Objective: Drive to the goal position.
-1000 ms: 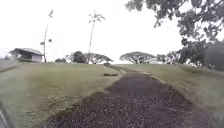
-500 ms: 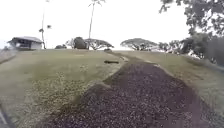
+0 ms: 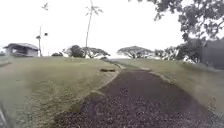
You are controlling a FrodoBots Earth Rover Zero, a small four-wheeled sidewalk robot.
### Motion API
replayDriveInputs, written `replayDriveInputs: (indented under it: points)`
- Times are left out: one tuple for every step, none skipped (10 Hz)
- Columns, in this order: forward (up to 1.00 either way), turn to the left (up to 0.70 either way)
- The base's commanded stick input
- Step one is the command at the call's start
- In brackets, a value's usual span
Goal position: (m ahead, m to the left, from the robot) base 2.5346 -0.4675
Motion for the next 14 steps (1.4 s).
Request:
replayDriveInputs:
  points:
    - [1.0,-0.23]
    - [1.0,-0.02]
    - [1.0,-0.13]
    - [1.0,-0.23]
    - [1.0,-0.3]
    - [1.0,-0.15]
    - [1.0,0.0]
    - [1.0,0.0]
    - [1.0,0.0]
    - [1.0,0.0]
    - [1.0,0.0]
    - [1.0,0.0]
    - [1.0,0.0]
    - [1.0,0.0]
